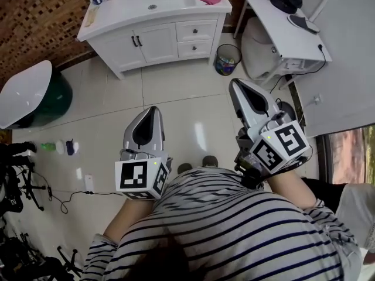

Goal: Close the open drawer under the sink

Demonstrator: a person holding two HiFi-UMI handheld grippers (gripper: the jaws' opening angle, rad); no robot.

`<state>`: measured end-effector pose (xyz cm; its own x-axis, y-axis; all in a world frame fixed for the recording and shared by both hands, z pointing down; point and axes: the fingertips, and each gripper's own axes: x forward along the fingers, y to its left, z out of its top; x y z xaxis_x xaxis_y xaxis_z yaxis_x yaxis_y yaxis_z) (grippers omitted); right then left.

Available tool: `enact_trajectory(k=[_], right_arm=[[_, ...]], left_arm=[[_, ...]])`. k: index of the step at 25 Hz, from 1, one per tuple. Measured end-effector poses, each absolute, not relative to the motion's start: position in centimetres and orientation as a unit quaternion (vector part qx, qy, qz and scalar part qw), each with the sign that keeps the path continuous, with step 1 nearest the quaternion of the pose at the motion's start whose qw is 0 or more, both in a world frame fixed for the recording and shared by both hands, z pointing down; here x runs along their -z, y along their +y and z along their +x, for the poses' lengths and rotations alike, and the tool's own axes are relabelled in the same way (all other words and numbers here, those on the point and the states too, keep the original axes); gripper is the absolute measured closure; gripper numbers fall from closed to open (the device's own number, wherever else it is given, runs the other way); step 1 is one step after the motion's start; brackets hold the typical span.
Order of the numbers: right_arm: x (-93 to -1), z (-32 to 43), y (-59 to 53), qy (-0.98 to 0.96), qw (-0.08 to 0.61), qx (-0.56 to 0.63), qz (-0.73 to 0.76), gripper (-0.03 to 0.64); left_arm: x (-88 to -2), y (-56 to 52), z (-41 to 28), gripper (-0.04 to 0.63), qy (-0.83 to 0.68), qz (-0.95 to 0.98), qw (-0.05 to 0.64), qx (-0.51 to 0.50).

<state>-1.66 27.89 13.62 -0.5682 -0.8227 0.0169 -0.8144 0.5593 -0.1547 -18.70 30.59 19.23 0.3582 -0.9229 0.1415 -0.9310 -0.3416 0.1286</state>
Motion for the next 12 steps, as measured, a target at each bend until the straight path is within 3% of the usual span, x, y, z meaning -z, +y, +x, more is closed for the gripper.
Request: enact_trajectory(k=[12], right_arm=[[-14.0,-2.5,28.4,0.895,0.024,0.062,-0.441,0.62]], left_arm=[[-19.2,30.7,-16.9,0.578,-0.577,0.812,0.09,-0.019]])
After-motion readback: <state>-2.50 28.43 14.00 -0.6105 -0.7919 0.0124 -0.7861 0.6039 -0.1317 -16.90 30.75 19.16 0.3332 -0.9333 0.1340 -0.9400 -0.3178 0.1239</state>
